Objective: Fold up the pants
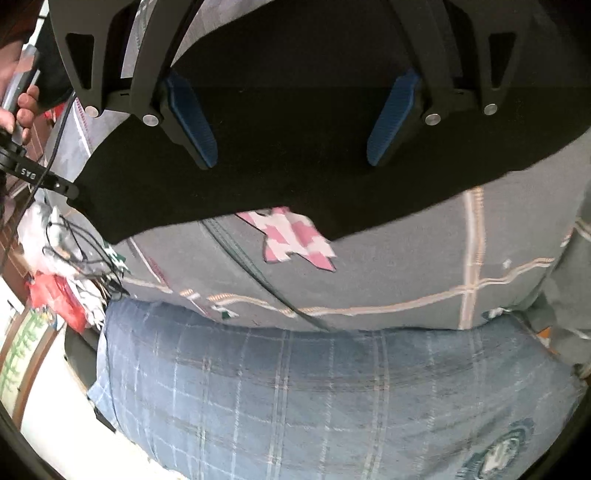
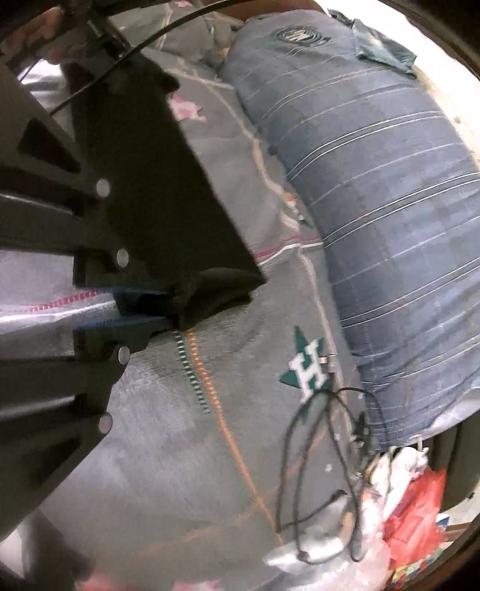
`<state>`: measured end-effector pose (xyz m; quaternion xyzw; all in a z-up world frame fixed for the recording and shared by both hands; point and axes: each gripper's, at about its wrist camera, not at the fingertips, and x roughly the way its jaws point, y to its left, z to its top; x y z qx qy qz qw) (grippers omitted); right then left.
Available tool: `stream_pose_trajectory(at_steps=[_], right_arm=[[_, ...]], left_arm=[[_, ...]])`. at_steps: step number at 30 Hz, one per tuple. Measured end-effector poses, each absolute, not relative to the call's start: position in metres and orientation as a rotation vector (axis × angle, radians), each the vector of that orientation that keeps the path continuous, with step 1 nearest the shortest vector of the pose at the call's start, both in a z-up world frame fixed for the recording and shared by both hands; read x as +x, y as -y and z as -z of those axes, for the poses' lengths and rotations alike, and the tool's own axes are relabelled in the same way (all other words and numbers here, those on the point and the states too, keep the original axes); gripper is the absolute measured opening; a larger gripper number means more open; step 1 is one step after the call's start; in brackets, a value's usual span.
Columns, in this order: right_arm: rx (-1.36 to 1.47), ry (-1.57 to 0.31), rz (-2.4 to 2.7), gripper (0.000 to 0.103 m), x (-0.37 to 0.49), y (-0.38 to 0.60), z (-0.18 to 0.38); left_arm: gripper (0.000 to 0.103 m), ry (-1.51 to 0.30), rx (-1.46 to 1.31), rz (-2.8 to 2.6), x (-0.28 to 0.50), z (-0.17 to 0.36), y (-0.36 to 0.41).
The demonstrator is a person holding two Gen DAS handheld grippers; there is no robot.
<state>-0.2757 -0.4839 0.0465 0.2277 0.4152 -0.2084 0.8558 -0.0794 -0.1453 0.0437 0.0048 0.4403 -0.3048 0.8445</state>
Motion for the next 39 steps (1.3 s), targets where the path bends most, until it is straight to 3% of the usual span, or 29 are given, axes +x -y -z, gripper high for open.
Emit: stream_pose_trajectory(at_steps=[5,14,27,30,39], right_arm=[[0.446,-0.809,0.272,0.035,-0.261,0.454,-0.071],[0.496,-0.837,-0.165,0.035,-0.166,0.354,-0.056],[0.362,-0.986,-0.294,0.037,-0.078,0.272,-0.028],[0.33,-0.99,-0.3,0.01,-0.076,0.266,-0.024],[0.271,-0.918,-0.234,0.007,-0.072,0.256,-0.032]], left_arm=[[0.083,-0.907,-0.04,0.6,-0.084,-0.054,0.107],[0.083,-0.894,-0.046,0.486,-0.104,-0.057,0.06],[0.084,-0.9,-0.053,0.431,-0.107,-0.048,0.051],[0.084,-0.896,-0.06,0.424,-0.105,-0.048,0.049],[0.084,-0.895,-0.059,0.398,-0.096,-0.041,0.051]])
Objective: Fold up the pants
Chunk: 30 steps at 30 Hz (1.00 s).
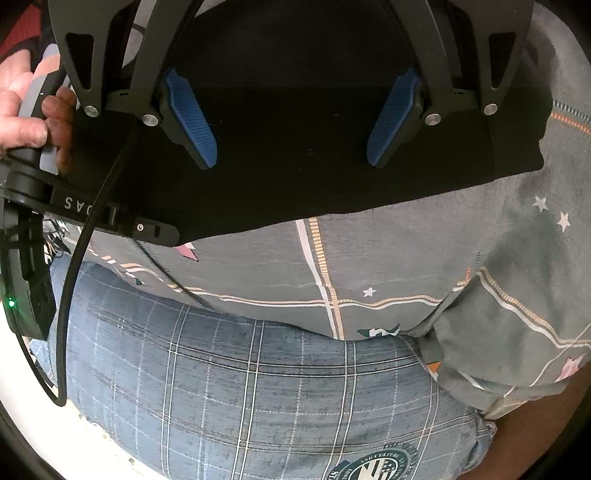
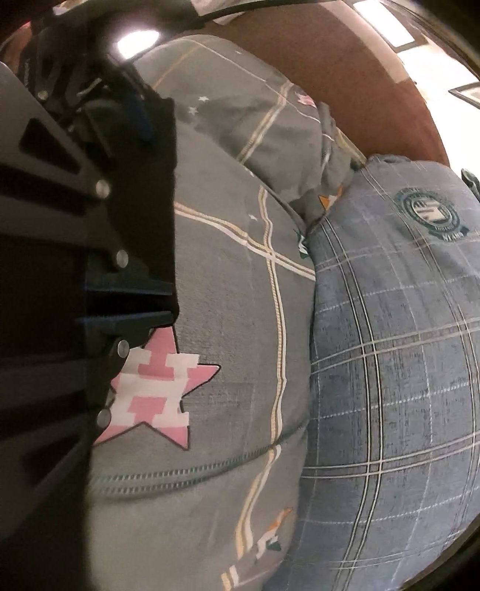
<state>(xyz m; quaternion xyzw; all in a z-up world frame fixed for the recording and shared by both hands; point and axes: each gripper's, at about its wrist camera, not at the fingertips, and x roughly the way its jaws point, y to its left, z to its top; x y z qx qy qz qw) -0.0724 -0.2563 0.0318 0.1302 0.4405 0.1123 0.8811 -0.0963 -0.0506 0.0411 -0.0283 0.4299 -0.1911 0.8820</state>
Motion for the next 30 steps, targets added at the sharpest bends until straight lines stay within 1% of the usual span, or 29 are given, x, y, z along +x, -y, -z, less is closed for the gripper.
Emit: stream_pose_trajectory(at_steps=[5,13,15,16,17,23,30], right_arm=[[0.312,-0.906,-0.212,0.007,-0.066,0.262,-0.026],[0.28,-0.927,-0.18,0.007,-0.061,0.257,-0.012],[0.285,-0.931,-0.178,0.011,-0.061,0.258,-0.013],[0.286,-0.929,-0.171,0.017,-0.063,0.259,-0.016],[0.288,-0.926,-0.165,0.019,-0.065,0.26,-0.018],[0.269,-0.886,-0.146,0.019,-0.086,0.265,-0.041],[0.251,-0.878,-0.158,0.022,-0.115,0.263,-0.052]], left_arm=[[0.084,-0.898,-0.059,0.389,-0.09,-0.038,0.052],[0.085,-0.897,-0.056,0.382,-0.085,-0.03,0.052],[0.085,-0.893,-0.048,0.38,-0.086,-0.029,0.053],[0.085,-0.89,-0.04,0.378,-0.086,-0.029,0.053],[0.085,-0.888,-0.034,0.375,-0.088,-0.029,0.053],[0.085,-0.886,-0.045,0.364,-0.092,-0.034,0.048],[0.085,-0.88,-0.05,0.346,-0.1,-0.039,0.044]])
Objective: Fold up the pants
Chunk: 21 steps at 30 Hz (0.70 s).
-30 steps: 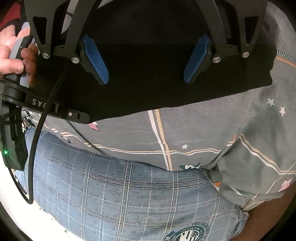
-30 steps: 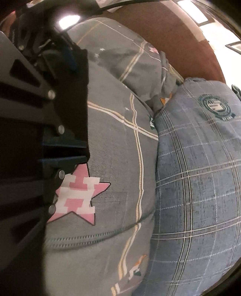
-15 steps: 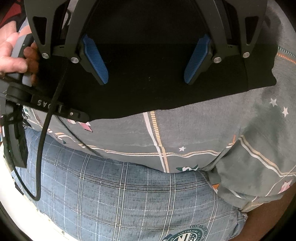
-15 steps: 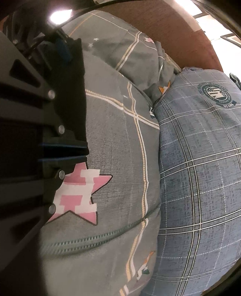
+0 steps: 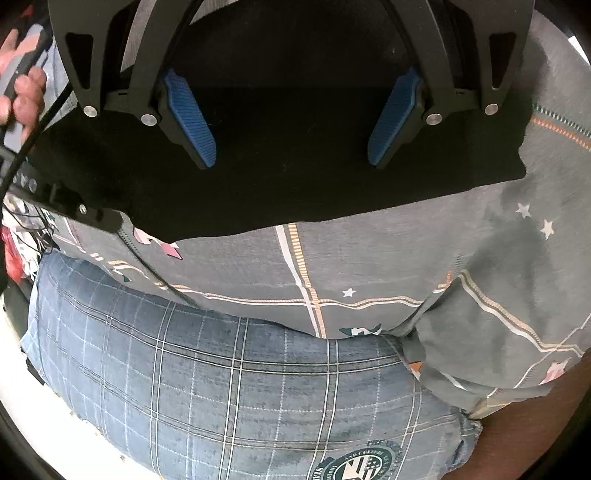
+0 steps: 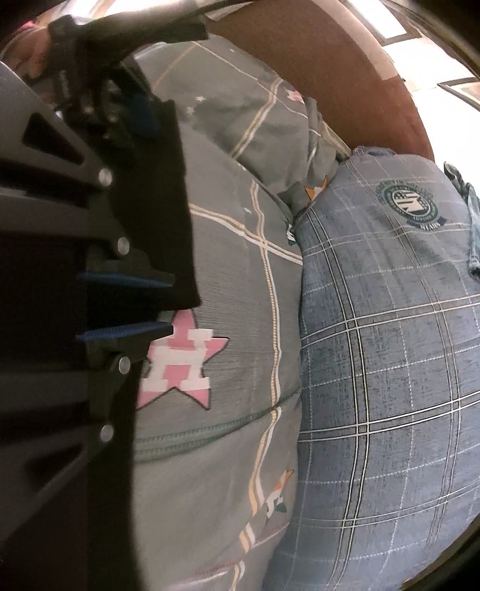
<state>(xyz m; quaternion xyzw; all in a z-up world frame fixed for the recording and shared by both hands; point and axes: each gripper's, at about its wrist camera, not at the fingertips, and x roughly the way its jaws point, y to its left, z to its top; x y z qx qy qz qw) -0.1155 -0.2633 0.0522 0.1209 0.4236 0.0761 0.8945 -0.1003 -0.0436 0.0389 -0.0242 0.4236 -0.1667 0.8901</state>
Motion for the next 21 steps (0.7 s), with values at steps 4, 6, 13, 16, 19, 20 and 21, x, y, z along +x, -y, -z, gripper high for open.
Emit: stream_pose_trajectory(at_steps=[4,6,13,16,19,20,21], right_arm=[[0.214,-0.884,-0.152,0.024,-0.134,0.259,-0.05],[0.198,-0.887,-0.138,0.024,-0.142,0.258,-0.049],[0.234,-0.882,-0.083,0.029,-0.169,0.28,-0.048],[0.253,-0.888,-0.046,0.034,-0.18,0.296,-0.047],[0.276,-0.891,-0.001,0.034,-0.192,0.317,-0.044],[0.285,-0.892,0.011,0.034,-0.195,0.323,-0.043],[0.293,-0.893,0.026,0.034,-0.199,0.329,-0.042]], left_arm=[[0.085,-0.875,-0.05,0.347,-0.106,-0.041,0.042],[0.085,-0.873,-0.05,0.348,-0.108,-0.043,0.041],[0.085,-0.861,-0.06,0.387,-0.116,-0.051,0.047],[0.085,-0.866,-0.076,0.44,-0.119,-0.054,0.055],[0.09,-0.873,-0.084,0.486,-0.118,-0.055,0.066],[0.091,-0.871,-0.08,0.501,-0.119,-0.056,0.071],[0.091,-0.871,-0.073,0.51,-0.118,-0.056,0.076]])
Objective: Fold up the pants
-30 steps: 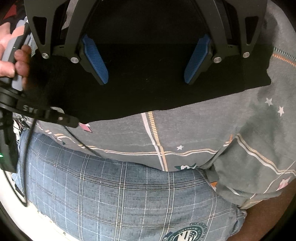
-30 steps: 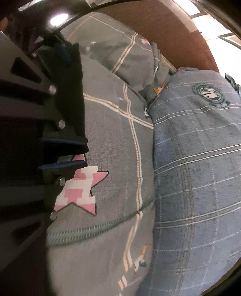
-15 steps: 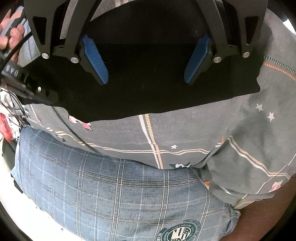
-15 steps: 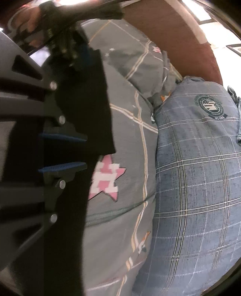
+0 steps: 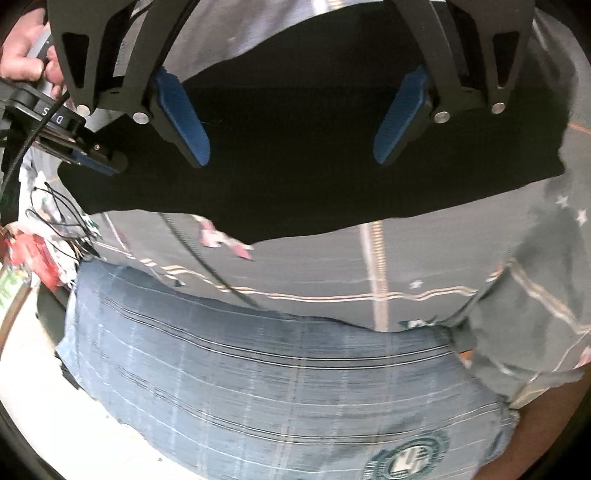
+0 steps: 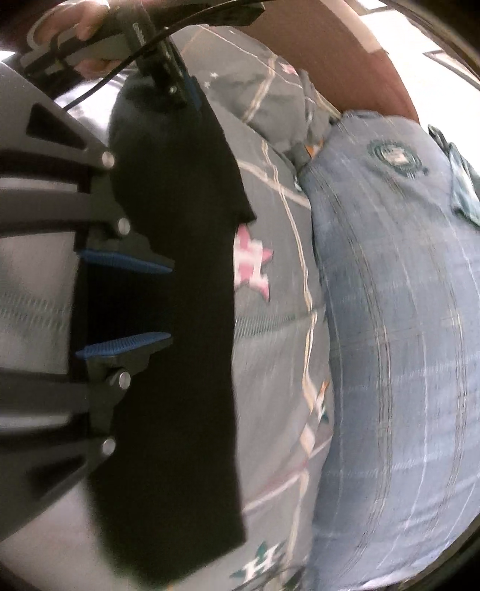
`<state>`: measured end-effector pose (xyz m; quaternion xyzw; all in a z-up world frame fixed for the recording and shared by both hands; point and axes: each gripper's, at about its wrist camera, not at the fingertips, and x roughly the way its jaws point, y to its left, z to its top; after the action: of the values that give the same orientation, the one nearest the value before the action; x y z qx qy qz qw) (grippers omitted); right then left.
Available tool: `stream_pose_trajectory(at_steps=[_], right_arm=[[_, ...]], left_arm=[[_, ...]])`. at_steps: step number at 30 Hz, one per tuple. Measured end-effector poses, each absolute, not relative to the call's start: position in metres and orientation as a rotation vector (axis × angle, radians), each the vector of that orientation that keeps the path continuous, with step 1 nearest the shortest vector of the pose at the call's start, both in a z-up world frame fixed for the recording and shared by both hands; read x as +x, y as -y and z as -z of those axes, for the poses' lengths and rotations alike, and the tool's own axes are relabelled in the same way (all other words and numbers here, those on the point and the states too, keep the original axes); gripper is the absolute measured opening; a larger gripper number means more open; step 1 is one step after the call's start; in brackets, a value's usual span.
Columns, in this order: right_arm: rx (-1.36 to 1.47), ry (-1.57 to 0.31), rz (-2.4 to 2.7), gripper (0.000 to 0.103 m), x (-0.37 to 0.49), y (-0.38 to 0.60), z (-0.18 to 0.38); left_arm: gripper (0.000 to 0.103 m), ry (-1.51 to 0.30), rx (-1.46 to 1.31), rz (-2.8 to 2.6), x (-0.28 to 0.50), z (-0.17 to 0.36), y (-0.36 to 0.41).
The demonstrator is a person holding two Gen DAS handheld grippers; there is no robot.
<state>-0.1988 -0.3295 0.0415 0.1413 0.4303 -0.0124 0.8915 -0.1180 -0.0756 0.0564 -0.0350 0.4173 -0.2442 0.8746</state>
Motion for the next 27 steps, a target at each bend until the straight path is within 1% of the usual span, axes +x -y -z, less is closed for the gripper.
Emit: stream_pose_trajectory(at_steps=[4,6,8,15,16,17,19,27], right_arm=[[0.315,-0.885,0.084,0.034,-0.213,0.354,-0.042],[0.328,-0.881,0.113,0.036,-0.221,0.366,-0.042],[0.341,-0.878,0.134,0.042,-0.228,0.375,-0.043],[0.399,-0.869,0.228,0.045,-0.262,0.412,-0.043],[0.409,-0.87,0.24,0.046,-0.268,0.418,-0.042],[0.418,-0.87,0.255,0.05,-0.274,0.425,-0.042],[0.437,-0.875,0.279,0.053,-0.284,0.436,-0.04],[0.486,-0.89,0.342,0.053,-0.298,0.465,-0.029]], left_arm=[[0.091,-0.877,-0.031,0.552,-0.115,-0.057,0.099],[0.091,-0.88,-0.011,0.583,-0.114,-0.058,0.113],[0.091,-0.891,0.015,0.631,-0.112,-0.058,0.131],[0.091,-0.914,0.081,0.816,-0.095,-0.062,0.194],[0.091,-0.918,0.09,0.842,-0.091,-0.064,0.203],[0.091,-0.922,0.1,0.879,-0.086,-0.065,0.215],[0.091,-0.931,0.112,0.924,-0.074,-0.065,0.232],[0.091,-0.975,0.254,1.019,-0.026,-0.049,0.305]])
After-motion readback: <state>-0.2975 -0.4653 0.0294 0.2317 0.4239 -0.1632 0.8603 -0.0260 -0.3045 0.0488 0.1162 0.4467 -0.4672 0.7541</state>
